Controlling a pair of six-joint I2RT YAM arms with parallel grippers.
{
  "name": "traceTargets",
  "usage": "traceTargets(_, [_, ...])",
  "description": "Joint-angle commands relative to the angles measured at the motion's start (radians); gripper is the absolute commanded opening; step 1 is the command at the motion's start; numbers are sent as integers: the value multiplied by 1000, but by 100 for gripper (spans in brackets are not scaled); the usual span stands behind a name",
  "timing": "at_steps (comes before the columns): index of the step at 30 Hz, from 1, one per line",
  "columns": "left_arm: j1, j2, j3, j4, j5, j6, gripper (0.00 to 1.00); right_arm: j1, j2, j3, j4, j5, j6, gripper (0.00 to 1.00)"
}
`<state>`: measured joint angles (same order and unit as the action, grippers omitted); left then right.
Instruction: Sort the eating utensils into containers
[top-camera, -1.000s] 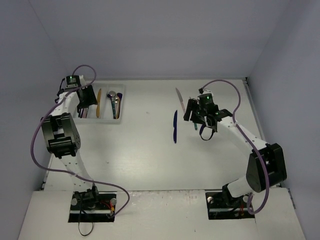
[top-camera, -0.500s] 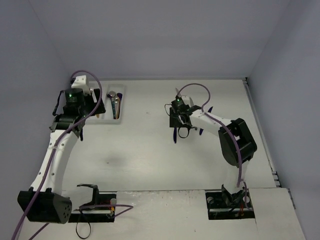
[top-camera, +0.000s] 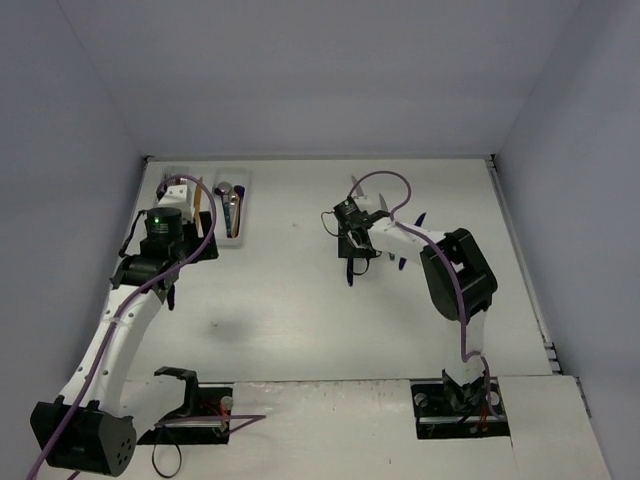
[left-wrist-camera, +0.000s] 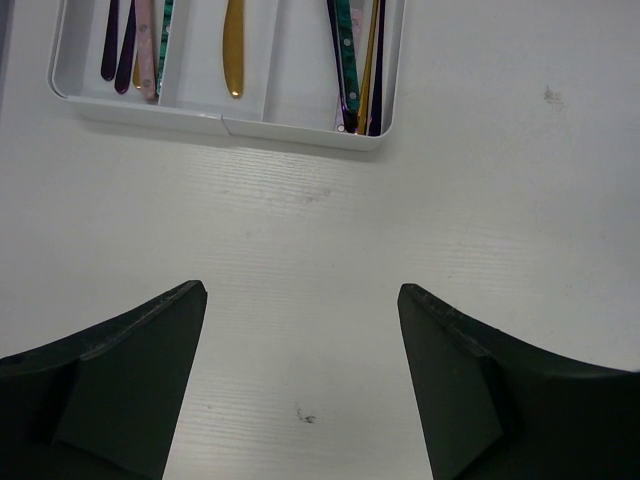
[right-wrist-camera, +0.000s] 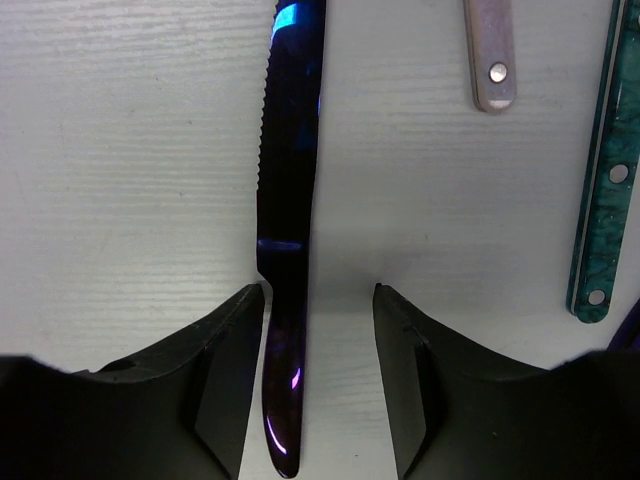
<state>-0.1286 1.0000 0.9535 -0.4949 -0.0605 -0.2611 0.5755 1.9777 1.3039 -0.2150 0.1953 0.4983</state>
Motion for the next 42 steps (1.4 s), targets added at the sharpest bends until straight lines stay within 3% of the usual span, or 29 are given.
traceTargets(1, [-2, -6, 25, 56, -11, 15, 75, 3, 17, 37, -32, 33, 20, 43])
traceTargets(6, [-2, -10, 23, 56, -1, 14, 75, 2, 47, 36, -38, 4, 25, 38])
traceTargets(13, [-4, -11, 18, 61, 35, 12, 75, 1, 60, 24, -40, -23, 38, 7])
traceTargets(16, [-13, -11, 16, 70, 59, 8, 75, 1, 53, 25, -40, -31, 40, 0])
traceTargets(27, [-155, -4, 8, 107, 207, -85, 75, 18, -34, 62, -35, -32, 22, 0])
traceTargets(35, [-345, 71, -93, 333, 311, -283, 75, 34, -136, 75, -28, -25, 27, 0])
traceTargets(42, [-421, 196, -116, 510, 341, -380, 75, 42, -225, 68, -11, -53, 42, 0])
